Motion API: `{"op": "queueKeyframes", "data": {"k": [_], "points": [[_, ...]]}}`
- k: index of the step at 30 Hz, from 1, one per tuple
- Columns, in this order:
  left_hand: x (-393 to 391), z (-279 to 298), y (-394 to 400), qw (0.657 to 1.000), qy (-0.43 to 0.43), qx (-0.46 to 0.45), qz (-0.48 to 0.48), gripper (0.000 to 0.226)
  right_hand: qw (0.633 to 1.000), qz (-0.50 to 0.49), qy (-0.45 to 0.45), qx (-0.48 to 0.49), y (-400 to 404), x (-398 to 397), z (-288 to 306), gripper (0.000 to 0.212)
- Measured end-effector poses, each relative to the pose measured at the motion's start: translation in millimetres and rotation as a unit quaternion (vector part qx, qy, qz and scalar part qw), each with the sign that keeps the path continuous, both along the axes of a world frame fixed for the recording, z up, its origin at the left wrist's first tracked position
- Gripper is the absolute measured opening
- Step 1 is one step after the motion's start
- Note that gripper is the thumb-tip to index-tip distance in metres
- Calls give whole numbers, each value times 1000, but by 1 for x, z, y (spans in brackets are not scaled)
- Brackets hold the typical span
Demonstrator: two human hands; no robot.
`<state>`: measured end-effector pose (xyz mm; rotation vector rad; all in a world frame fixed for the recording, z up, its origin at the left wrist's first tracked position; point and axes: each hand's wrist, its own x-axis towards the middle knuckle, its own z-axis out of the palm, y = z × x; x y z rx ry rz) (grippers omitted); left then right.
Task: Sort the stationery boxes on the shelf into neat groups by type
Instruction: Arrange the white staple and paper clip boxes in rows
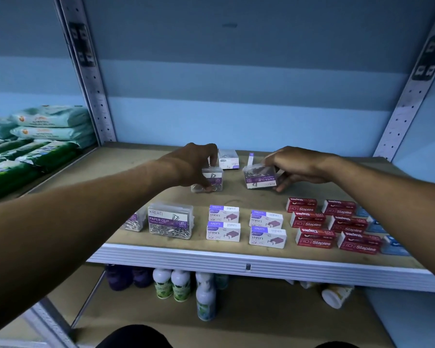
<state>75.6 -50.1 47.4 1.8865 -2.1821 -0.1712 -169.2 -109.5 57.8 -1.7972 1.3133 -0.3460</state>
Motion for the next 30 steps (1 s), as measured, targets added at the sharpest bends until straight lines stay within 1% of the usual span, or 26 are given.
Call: {"op": "queueKeyframes", "data": {"k": [2, 4, 5, 7, 10, 13, 15, 20, 25, 27, 30], "points": [[0, 1, 0, 1000, -3, 7, -4, 49, 1000, 7, -1, 3, -4, -3, -3, 28], [0, 0, -1, 1000, -13, 8, -5, 48, 999, 33, 10, -1, -5, -6, -4, 37], [0, 0, -1, 1000, -17, 7, -4, 47, 999, 43, 18, -10, -4, -8, -4, 37], [-1, 0, -1, 1000, -19, 6, -3, 46, 998, 43, 25, -37, -1, -8, -3, 36], [-2, 1, 0, 1000, -14, 4, 0, 41, 995, 17, 15, -93, 3, -5, 3, 35], [-2, 3, 2, 1000, -9, -4, 6, 39, 994, 24, -10, -102, 5, -2, 11, 24], [-3, 4, 4, 1000, -3, -7, 5, 39, 994, 32, -27, -105, 9, 1, 15, 24], [0, 6, 9, 1000, 7, -11, 0, 40, 989, 57, 6, -140, 15, 9, 21, 43], [5, 4, 9, 1000, 6, -7, 4, 40, 980, 89, 74, -159, 18, 21, 18, 66], [6, 2, 9, 1000, 6, -6, 5, 39, 978, 94, 82, -166, 19, 26, 15, 68], [7, 1, 9, 1000, 15, -5, 5, 37, 975, 105, 88, -173, 20, 32, 9, 66]]}}
